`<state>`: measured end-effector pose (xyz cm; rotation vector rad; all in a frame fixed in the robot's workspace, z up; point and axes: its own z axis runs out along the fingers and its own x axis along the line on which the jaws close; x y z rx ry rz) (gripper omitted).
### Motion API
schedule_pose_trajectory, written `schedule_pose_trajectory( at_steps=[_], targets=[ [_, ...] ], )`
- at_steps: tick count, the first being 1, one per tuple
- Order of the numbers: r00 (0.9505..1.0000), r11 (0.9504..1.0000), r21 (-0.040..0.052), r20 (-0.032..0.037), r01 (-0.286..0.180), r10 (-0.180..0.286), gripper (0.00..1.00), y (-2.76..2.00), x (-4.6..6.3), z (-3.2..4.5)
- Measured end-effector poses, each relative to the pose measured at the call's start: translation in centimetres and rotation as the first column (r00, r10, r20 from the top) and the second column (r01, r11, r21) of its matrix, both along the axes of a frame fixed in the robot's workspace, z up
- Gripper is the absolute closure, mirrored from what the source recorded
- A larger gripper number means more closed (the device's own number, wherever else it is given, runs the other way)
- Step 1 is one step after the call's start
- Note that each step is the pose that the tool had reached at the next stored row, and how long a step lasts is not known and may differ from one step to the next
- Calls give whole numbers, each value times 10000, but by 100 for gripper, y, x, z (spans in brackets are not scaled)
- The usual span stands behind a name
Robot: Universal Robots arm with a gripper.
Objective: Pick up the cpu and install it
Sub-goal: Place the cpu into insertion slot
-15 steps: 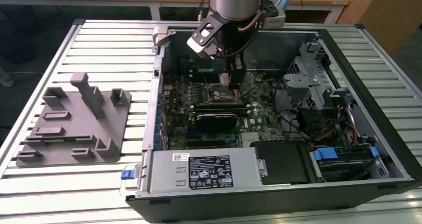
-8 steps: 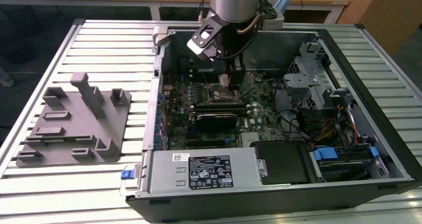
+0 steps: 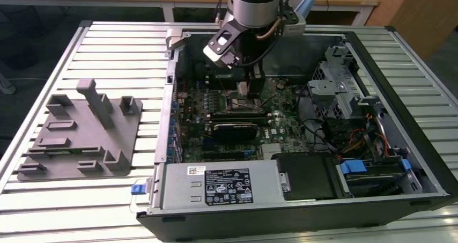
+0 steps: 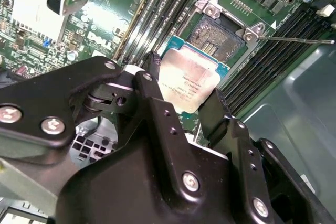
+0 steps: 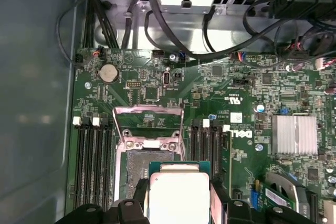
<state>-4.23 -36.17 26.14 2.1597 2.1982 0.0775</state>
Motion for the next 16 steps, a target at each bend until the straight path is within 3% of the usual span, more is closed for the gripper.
schedule_pose_trajectory(
  at_steps=[16],
  targets=[
    [9991,9991,-1,-54,-416,416,46,48,1,-162]
  ],
)
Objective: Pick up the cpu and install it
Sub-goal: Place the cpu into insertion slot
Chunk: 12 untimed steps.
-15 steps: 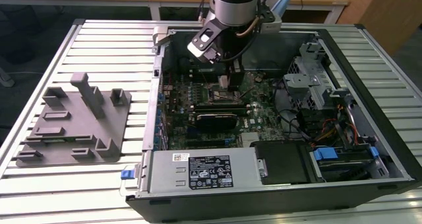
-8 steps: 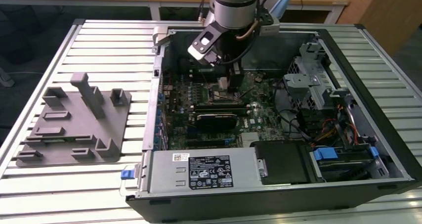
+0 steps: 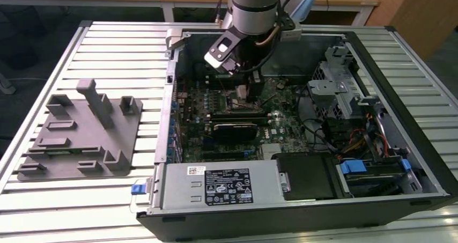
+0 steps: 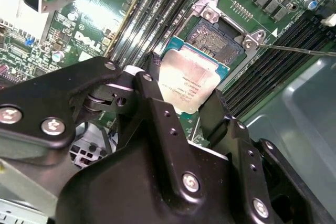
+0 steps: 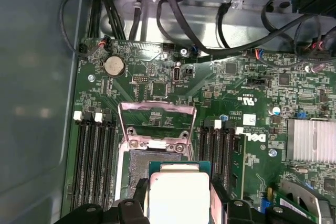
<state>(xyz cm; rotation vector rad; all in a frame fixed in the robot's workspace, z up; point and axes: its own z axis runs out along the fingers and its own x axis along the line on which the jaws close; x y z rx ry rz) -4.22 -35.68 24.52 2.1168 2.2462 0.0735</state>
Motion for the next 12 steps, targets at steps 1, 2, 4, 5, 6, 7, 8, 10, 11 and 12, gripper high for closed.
schedule_pose_trajectory(
  at_steps=[1,2,4,5,6,7,8,10,11,12],
  targets=[
    [10000,10000,2,0,-7,7,46,4,0,-4],
    [10000,10000,5,0,-13,13,46,7,0,-8],
    [10000,10000,8,0,-22,22,46,19,0,-15],
    [10000,10000,13,-1,-29,29,46,25,0,-18],
    [10000,10000,27,0,-32,32,46,28,1,-21],
    [10000,10000,33,1,-34,34,46,30,1,-26],
    [10000,10000,32,1,-33,33,46,31,1,-32],
    [10000,10000,37,-1,-33,33,46,31,0,-50],
    [10000,10000,43,-1,-31,31,46,31,0,-60],
    [10000,10000,52,0,-31,31,46,31,0,-72]
  ],
)
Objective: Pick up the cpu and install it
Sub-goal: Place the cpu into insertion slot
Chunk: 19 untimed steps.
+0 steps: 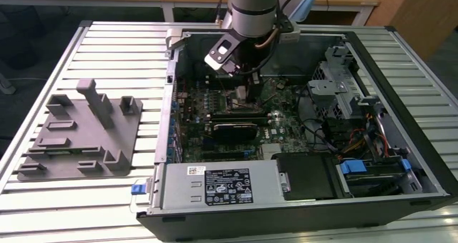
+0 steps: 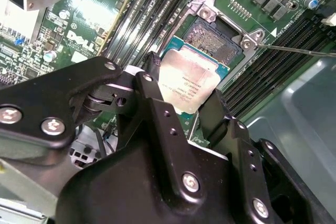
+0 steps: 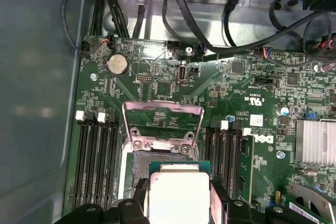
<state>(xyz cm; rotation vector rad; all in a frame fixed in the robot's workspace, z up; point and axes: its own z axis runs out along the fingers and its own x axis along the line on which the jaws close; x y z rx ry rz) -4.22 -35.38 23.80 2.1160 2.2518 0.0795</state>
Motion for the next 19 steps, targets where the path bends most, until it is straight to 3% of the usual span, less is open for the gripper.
schedule_pose_trajectory(
  at_steps=[11,19],
  targets=[
    [10000,10000,12,-1,72,-72,46,12,0,-81],
    [10000,10000,13,0,77,-77,46,55,-14,-144]
  ],
)
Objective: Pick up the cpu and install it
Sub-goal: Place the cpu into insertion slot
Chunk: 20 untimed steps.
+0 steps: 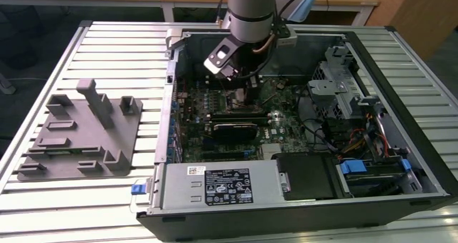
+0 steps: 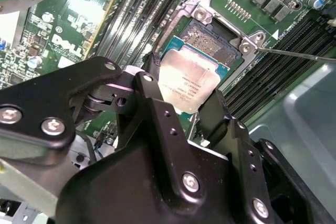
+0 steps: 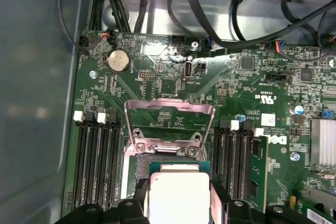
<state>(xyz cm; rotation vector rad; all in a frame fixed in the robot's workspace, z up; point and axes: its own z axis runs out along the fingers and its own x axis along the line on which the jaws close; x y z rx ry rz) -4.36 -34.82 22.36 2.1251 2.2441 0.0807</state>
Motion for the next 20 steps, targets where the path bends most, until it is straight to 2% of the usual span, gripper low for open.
schedule_pose_trajectory(
  at_steps=[11,20],
  targets=[
    [10000,10000,1,1,0,0,46,58,-52,-78],
    [10000,10000,1,0,0,0,46,76,-61,-160]
  ],
)
